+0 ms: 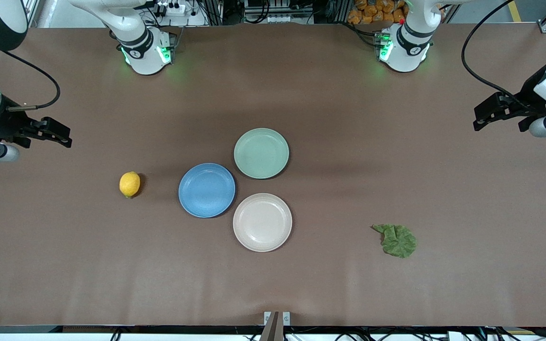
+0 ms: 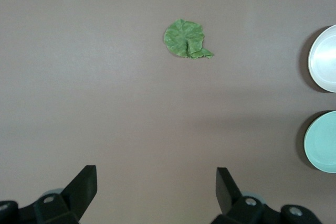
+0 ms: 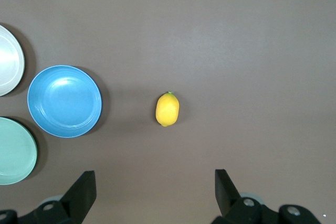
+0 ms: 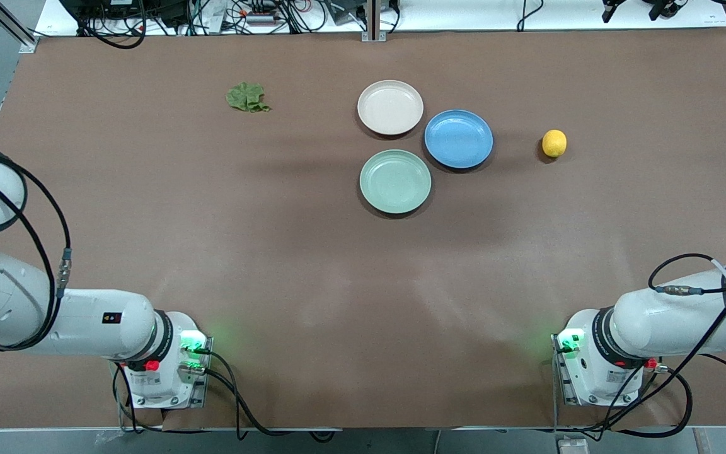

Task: Place lemon and lettuce in plates
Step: 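Move the left gripper toward the lettuce leaf while the right gripper starts toward the lemon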

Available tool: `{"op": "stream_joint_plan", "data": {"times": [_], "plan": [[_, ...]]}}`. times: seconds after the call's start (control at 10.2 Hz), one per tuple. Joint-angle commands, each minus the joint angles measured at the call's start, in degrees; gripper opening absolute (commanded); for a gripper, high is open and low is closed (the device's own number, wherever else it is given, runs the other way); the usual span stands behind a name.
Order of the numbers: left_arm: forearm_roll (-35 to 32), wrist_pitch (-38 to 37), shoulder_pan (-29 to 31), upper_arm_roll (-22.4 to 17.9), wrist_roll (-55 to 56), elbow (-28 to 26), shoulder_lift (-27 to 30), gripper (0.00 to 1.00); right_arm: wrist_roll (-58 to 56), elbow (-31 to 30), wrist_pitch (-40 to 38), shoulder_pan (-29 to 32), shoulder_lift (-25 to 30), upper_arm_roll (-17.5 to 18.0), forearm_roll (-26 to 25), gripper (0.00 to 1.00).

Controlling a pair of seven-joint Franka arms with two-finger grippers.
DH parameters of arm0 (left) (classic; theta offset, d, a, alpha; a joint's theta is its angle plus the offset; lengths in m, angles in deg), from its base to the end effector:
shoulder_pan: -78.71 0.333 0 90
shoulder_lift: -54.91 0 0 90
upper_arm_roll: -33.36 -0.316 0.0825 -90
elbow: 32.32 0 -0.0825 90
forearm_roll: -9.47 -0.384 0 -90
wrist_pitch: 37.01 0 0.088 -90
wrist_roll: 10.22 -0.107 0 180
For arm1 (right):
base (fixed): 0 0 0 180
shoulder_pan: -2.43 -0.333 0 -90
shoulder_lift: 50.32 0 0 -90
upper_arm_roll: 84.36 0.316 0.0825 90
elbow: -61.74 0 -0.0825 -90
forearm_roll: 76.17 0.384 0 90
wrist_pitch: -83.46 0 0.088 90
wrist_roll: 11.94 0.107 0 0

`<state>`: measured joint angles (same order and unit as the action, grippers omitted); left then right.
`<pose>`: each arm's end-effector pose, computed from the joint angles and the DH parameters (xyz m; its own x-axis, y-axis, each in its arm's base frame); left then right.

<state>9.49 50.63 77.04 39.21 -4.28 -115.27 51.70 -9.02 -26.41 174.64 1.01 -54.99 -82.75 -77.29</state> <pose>0.5637 -0.0725 0.6474 0.9993 -0.0272 0.0254 -0.0275 -0.9996 0.0087 0.5798 0.0280 0.5953 0.9996 0.0023 -0.0277 0.0028 -0.9998 0.0187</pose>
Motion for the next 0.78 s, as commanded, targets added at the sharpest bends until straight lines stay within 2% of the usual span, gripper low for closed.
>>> {"op": "stream_joint_plan", "data": {"times": [0.0,0.2,0.39,0.68], "plan": [[0.24,-0.89,0.18,-0.13,-1.46,-0.02,0.58,1.00,0.86,-1.67,-0.04,-0.07,1.85,-0.03,0.59,1.00],[0.33,-0.80,0.18,-0.13,-1.55,-0.28,-0.21,1.00,0.68,-1.67,-0.30,0.02,1.85,-0.03,0.59,1.00],[0.24,-0.28,0.70,-0.13,-1.72,-1.51,-4.49,1.00,0.60,-1.59,-0.74,0.02,1.85,-0.03,0.59,1.00],[-0.54,10.66,0.44,-0.13,-0.49,-4.13,-14.07,1.00,0.60,-1.59,-0.74,0.02,1.85,-0.03,0.59,1.00]]}}
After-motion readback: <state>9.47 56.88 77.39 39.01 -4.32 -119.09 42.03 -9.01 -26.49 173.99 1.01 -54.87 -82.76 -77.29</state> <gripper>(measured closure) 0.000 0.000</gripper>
